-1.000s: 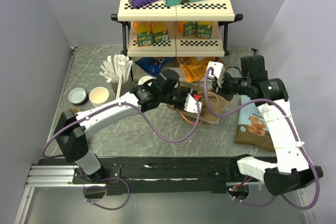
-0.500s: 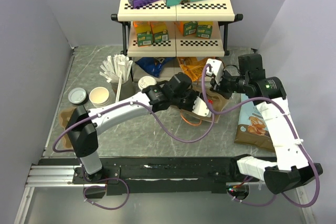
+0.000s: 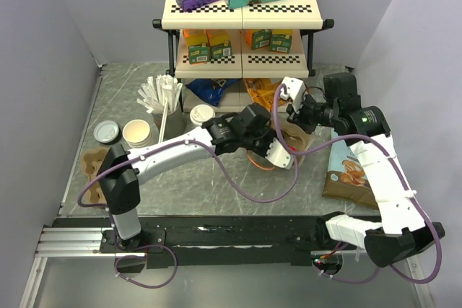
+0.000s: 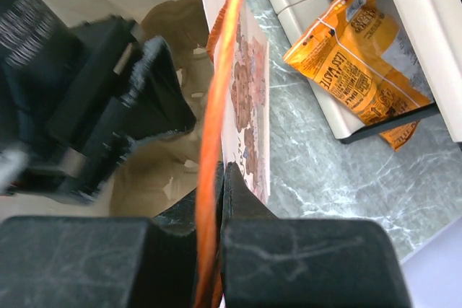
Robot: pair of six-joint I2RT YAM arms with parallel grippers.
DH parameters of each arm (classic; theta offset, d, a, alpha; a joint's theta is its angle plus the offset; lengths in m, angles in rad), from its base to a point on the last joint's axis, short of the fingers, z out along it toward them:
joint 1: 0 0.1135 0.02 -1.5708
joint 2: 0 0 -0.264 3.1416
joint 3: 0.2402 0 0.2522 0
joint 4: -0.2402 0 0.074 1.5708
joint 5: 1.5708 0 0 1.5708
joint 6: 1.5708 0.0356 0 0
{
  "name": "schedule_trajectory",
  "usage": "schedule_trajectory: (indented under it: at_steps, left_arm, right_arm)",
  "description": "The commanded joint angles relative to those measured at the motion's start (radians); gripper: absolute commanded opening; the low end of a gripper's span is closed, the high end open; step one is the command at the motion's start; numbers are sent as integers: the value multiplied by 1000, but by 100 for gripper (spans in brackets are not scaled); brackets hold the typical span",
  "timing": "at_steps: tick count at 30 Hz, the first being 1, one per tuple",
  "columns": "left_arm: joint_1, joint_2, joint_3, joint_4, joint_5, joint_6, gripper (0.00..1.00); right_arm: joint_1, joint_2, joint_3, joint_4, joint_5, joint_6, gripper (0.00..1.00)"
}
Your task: Pack the takeout coffee
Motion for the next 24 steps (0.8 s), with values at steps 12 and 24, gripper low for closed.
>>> schedule_trajectory:
  at_steps: [12, 24]
  left_arm:
    - [-14, 111, 102, -60, -49, -47, 1]
    - [-31, 147, 71, 12, -98, -33, 1]
  right_arm:
    - [120, -78, -37, -8, 76, -22, 0]
    - [137, -116, -93, -20, -2, 30, 0]
